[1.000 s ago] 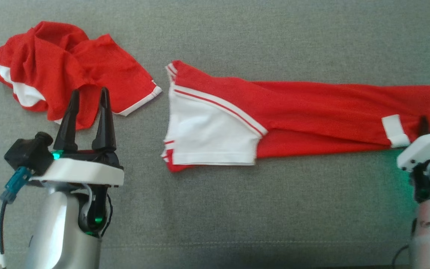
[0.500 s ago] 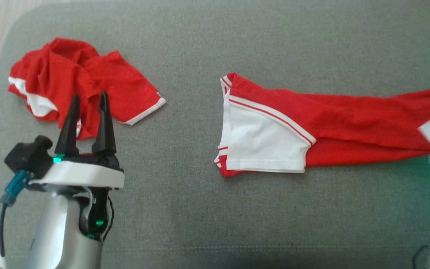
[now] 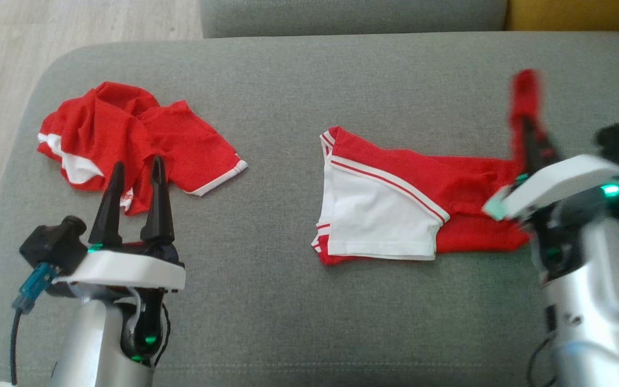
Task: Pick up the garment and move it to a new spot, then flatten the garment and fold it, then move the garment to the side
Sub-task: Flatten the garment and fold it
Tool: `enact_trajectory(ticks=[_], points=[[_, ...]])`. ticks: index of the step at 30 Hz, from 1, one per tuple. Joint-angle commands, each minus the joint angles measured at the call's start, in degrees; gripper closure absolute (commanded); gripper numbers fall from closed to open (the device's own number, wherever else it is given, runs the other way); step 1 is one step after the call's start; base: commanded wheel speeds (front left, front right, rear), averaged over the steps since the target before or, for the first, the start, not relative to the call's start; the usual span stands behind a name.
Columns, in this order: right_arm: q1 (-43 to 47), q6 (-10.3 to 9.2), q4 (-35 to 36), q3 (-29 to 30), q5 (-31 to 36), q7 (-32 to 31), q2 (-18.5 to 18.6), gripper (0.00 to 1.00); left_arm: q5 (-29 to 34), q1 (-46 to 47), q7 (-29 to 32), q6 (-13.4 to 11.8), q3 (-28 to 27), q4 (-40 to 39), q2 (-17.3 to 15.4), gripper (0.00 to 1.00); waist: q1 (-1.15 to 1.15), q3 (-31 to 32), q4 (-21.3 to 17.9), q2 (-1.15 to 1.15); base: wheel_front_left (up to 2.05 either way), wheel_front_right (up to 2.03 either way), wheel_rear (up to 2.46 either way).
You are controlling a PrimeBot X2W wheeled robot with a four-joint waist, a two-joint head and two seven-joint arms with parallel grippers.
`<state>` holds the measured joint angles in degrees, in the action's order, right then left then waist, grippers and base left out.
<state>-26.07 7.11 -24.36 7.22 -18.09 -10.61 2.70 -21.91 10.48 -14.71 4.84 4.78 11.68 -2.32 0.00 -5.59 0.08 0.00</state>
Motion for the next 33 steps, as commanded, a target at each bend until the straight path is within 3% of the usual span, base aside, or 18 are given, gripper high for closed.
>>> enact_trajectory(ticks=[1, 6, 10, 24, 25, 26, 33], points=[[-0.50, 0.37, 2.52, -3.74, -2.73, 0.09, 0.19, 1.00, 0.23, 1.13, -0.29, -0.44, -1.80, -1.98, -0.56, 0.00, 0.00, 0.21, 0.16, 0.00, 0.00, 0.00, 0.00], [1.27, 0.37, 1.07, -16.50, -13.72, 3.78, 0.19, 1.00, -0.02, 0.61, -0.29, -0.47, -1.38, -1.80, -0.56, 0.00, 0.00, 0.48, 0.94, 0.00, 0.00, 0.00, 0.00], [0.74, 0.37, -3.07, -24.76, -17.80, 8.96, 0.19, 1.00, -0.63, 0.55, -0.29, -0.71, -0.26, -1.42, -0.56, 0.00, 0.00, 0.64, 2.35, 0.00, 0.00, 0.00, 0.00], [-5.17, 0.37, -21.29, -41.71, -29.21, 22.26, 0.18, 1.00, -1.88, -0.57, -0.29, -1.80, 4.53, -0.66, -0.56, 0.00, 0.00, 0.48, 5.92, 0.00, 0.00, 0.00, 0.00], [-5.47, 0.37, -21.96, -43.29, -29.74, 22.52, 0.18, 0.77, -1.90, -0.53, -0.29, -1.85, 4.52, -0.66, -0.56, 0.00, 0.00, 0.45, 6.09, 0.00, 0.00, 0.00, 0.00], [-5.58, 0.37, -22.11, -44.73, -30.74, 22.78, 0.18, 0.00, -1.88, -0.50, -0.29, -1.89, 4.46, -0.66, -0.56, 0.00, 0.00, 0.44, 6.23, 0.00, 0.00, 0.00, 0.00], [-5.29, 0.37, -16.87, -55.54, -41.60, 23.71, 0.18, 0.00, -1.61, -0.72, -0.29, -1.83, 3.25, -0.46, -0.56, 0.00, 0.00, 1.02, 6.37, 0.00, 0.00, 0.00, 0.00]])
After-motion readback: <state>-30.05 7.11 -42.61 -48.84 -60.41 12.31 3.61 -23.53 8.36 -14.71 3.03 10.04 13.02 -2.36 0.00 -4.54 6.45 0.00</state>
